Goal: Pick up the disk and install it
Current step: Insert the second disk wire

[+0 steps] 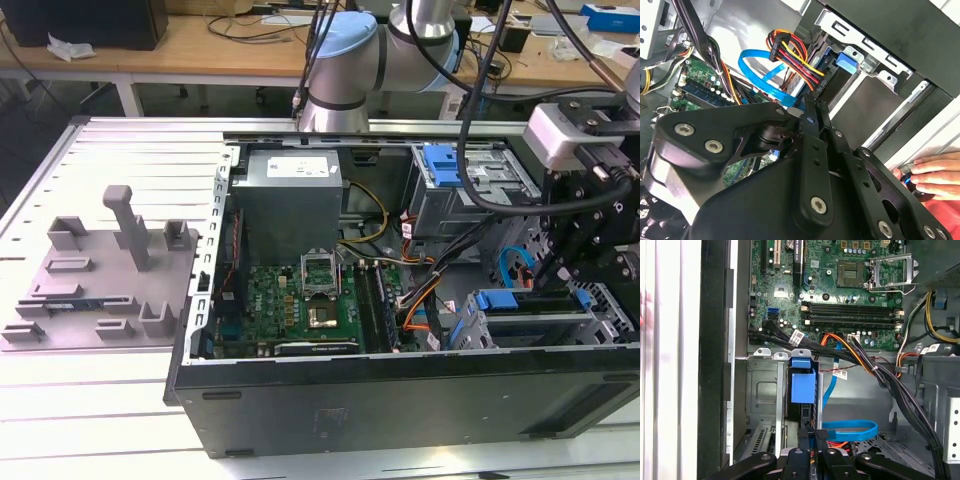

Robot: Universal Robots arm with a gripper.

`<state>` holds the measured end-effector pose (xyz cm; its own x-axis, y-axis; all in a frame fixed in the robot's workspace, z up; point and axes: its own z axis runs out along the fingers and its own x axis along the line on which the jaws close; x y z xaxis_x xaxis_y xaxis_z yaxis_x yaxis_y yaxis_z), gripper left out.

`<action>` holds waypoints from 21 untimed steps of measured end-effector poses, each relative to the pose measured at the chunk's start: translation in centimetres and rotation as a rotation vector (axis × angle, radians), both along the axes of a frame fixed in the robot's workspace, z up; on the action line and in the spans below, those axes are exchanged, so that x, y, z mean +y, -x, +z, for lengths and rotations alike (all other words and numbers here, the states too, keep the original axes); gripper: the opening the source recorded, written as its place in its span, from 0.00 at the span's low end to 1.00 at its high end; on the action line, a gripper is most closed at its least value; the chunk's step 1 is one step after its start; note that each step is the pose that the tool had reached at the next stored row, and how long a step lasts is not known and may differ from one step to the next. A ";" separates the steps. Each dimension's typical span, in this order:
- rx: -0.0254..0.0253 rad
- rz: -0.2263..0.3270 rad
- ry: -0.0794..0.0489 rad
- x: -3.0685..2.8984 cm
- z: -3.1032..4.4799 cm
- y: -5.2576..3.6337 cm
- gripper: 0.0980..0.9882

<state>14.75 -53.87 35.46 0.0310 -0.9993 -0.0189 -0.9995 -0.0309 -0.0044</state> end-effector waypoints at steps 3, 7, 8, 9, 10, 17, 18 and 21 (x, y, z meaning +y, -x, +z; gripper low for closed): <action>0.0000 0.000 0.000 0.00 -0.04 -0.05 0.07; 0.0000 0.000 0.000 0.00 -0.07 -0.06 0.07; 0.0000 0.000 0.000 0.00 -0.07 -0.06 0.07; -0.0001 0.000 0.000 0.00 -0.08 -0.06 0.07; -0.0006 0.000 -0.002 0.00 -0.10 -0.06 0.07; -0.0011 0.000 -0.004 0.00 -0.33 -0.06 0.07; -0.0011 0.000 -0.004 0.00 -0.35 -0.06 0.07; -0.0011 0.000 -0.006 0.00 -0.40 -0.06 0.07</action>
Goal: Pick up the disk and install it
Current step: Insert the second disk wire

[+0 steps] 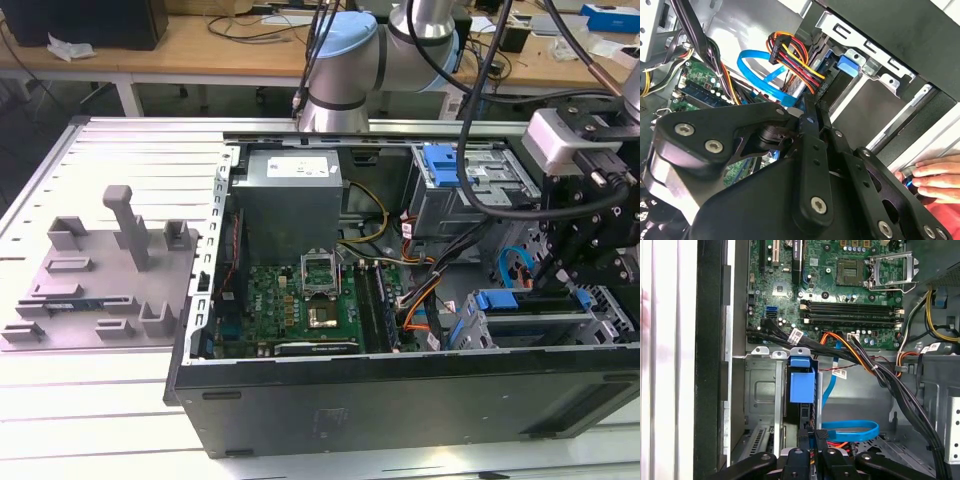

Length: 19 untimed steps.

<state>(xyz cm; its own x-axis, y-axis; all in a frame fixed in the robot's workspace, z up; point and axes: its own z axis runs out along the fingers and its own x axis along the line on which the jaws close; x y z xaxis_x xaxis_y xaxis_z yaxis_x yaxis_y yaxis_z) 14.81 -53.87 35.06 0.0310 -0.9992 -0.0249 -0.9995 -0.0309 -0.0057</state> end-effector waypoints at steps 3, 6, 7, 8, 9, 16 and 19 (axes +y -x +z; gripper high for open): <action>0.0000 0.000 -0.001 0.00 -0.06 0.00 0.07; 0.0000 0.000 -0.002 0.00 -0.11 0.00 0.07; 0.0000 0.000 -0.002 0.00 -0.12 0.00 0.07; 0.0000 0.000 -0.002 0.00 -0.15 0.00 0.07; 0.0000 0.000 -0.002 0.00 -0.17 0.00 0.07; 0.0000 0.000 -0.003 -0.08 -0.21 0.00 0.07; 0.0000 0.000 -0.002 -0.11 -0.25 -0.01 0.07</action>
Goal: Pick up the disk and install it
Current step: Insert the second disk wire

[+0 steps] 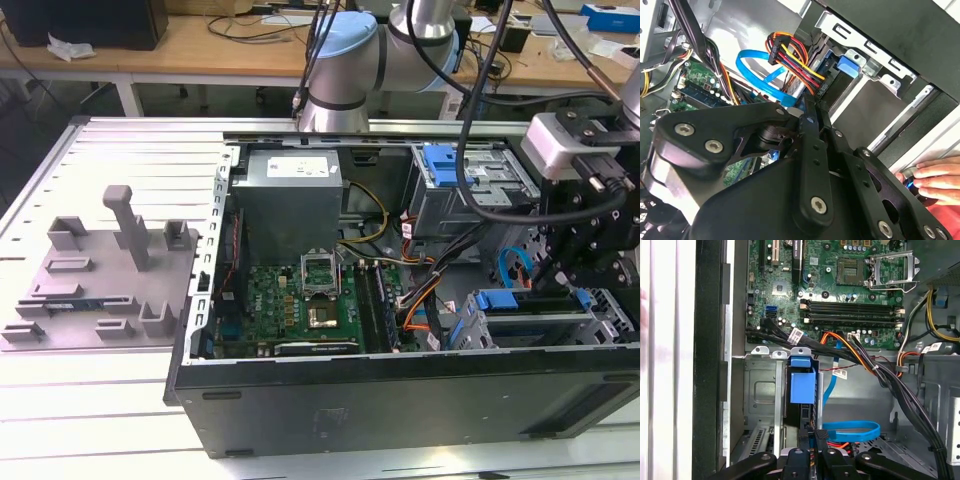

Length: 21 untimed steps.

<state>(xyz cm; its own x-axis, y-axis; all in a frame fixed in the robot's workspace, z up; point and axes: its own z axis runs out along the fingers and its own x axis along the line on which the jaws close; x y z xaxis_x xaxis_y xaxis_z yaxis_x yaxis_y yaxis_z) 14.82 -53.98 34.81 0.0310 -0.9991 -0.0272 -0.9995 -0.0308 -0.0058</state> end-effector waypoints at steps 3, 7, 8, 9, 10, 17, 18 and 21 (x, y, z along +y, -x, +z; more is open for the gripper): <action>0.0001 0.000 0.000 0.00 -0.11 -0.01 0.07; 0.0000 0.000 0.000 0.00 -0.22 -0.05 0.07; 0.0000 0.000 0.000 0.00 -0.24 -0.07 0.07; 0.0000 0.000 0.000 0.00 -0.27 -0.07 0.07; 0.0000 0.000 0.000 0.00 -0.28 -0.07 0.07; 0.0000 0.000 0.000 0.00 -0.45 -0.07 0.07; 0.0000 0.000 0.000 0.00 -0.50 -0.07 0.07; 0.0000 0.000 0.000 0.00 -0.65 -0.07 0.07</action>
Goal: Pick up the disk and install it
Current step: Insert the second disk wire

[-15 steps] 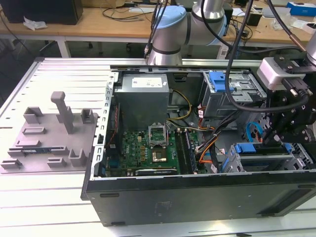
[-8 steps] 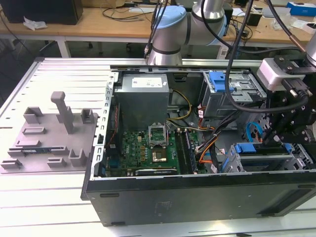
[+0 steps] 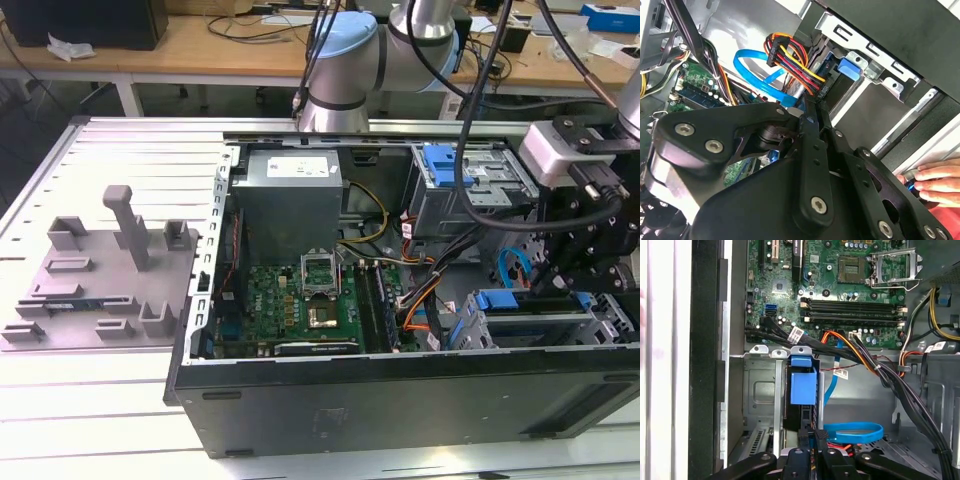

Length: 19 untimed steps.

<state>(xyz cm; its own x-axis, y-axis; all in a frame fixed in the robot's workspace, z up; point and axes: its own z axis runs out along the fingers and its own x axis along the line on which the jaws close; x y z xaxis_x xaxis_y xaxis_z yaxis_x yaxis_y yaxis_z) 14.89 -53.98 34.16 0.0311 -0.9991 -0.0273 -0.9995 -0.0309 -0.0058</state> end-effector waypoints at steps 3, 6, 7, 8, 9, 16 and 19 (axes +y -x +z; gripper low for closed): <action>-0.0003 0.000 0.000 -0.01 -0.16 0.09 0.07; 0.0000 0.000 0.000 -0.01 -0.17 0.14 0.08; -0.0001 0.000 -0.001 0.00 -0.12 0.14 0.08; -0.0001 0.000 -0.001 0.00 0.06 0.14 0.15; -0.0002 0.000 0.000 -0.01 0.42 0.14 0.15; -0.0025 0.000 0.000 -0.01 3.21 0.18 0.15; -0.0100 0.000 0.000 0.00 3.81 0.65 0.15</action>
